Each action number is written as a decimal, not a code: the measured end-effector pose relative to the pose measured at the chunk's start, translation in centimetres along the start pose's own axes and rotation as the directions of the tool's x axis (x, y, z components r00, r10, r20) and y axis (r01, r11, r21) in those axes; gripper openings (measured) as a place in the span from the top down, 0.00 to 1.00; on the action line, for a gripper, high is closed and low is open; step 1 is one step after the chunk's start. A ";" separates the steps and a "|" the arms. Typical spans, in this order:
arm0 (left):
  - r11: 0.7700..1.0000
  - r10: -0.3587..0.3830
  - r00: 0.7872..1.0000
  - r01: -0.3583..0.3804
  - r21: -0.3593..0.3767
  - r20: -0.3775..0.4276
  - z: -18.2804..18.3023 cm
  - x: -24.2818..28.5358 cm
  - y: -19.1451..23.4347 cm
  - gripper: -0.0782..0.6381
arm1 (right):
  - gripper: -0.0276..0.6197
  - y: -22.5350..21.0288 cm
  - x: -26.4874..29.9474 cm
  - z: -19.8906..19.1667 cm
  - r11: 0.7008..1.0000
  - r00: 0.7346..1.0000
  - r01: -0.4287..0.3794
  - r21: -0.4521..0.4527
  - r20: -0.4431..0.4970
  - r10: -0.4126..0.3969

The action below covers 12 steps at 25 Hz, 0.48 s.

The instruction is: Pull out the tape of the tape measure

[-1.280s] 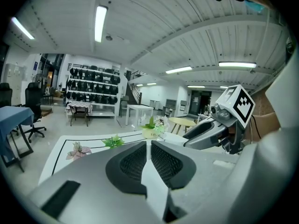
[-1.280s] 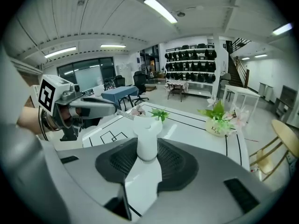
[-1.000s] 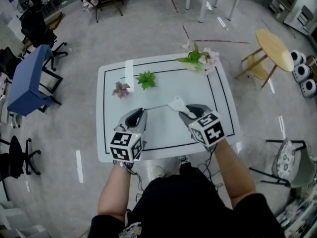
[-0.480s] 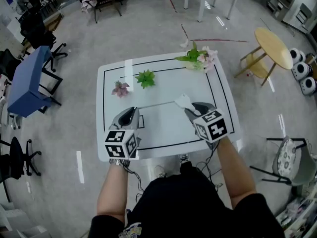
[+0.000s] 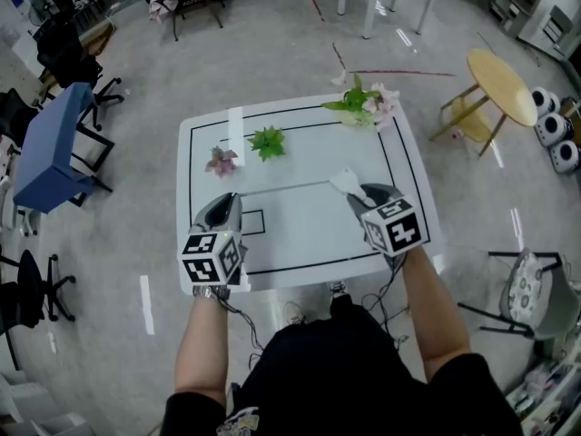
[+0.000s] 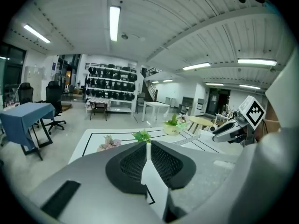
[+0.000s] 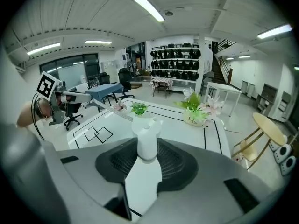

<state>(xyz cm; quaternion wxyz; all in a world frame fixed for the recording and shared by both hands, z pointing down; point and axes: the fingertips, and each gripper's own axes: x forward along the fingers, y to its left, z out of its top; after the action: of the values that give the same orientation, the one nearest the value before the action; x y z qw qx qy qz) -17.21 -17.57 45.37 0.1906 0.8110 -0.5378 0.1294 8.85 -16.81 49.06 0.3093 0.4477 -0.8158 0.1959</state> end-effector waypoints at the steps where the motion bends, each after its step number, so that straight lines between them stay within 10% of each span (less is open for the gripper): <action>1: 1.000 0.003 1.000 -0.003 -0.008 -0.001 0.1 -0.1 0.3 0.85 | 0.76 -0.3 -0.2 0.0 1.000 1.000 0.003 0.007 0.000 -0.003; 12: 0.999 0.048 0.999 -0.048 -0.010 -0.023 -0.5 0.3 2.0 0.85 | 0.76 -2.6 -0.6 -0.9 0.999 0.999 0.037 0.023 -0.015 -0.037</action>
<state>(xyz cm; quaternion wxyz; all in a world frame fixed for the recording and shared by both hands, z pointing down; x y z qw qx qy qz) -18.96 -18.32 46.24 0.1978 0.7953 -0.5556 0.1402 11.57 -17.24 49.41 0.3138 0.4648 -0.8027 0.2028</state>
